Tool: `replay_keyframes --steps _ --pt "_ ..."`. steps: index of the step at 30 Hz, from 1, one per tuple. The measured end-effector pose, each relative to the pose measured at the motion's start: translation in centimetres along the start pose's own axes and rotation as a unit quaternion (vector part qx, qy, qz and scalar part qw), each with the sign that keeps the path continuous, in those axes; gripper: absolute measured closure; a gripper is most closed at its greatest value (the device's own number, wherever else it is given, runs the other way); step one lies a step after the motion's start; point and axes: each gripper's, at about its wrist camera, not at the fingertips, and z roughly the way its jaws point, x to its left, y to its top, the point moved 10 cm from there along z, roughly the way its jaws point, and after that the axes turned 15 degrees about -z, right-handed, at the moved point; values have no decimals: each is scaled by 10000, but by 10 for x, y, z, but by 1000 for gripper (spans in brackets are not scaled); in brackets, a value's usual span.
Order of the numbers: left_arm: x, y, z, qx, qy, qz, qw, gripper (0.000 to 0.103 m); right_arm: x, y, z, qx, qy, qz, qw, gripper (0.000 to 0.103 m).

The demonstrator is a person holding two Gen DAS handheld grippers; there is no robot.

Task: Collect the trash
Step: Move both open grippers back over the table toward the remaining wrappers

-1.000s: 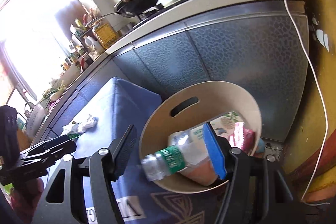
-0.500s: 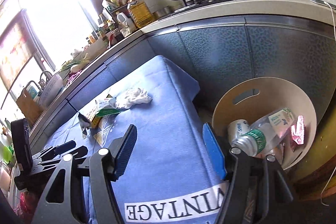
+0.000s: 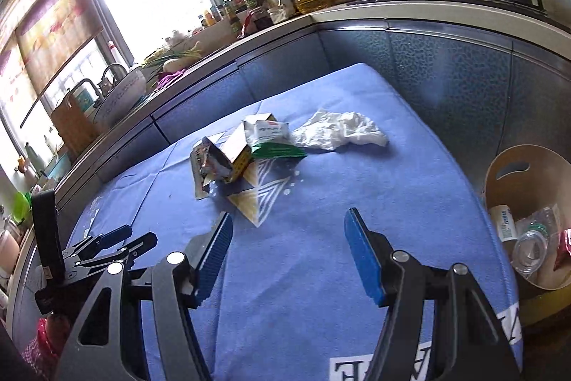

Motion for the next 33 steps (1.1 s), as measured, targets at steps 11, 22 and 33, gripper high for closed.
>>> replay_keyframes --steps 11,22,33 --pt "85 -13 0 -145 488 -528 9973 32 63 -10 27 391 340 -509 9974 38" --pt "116 -22 7 -64 336 -1038 9940 32 85 7 51 434 310 -747 9958 38" --pt "116 -23 7 -109 213 -1086 9938 32 74 89 115 99 67 -1032 9946 38"
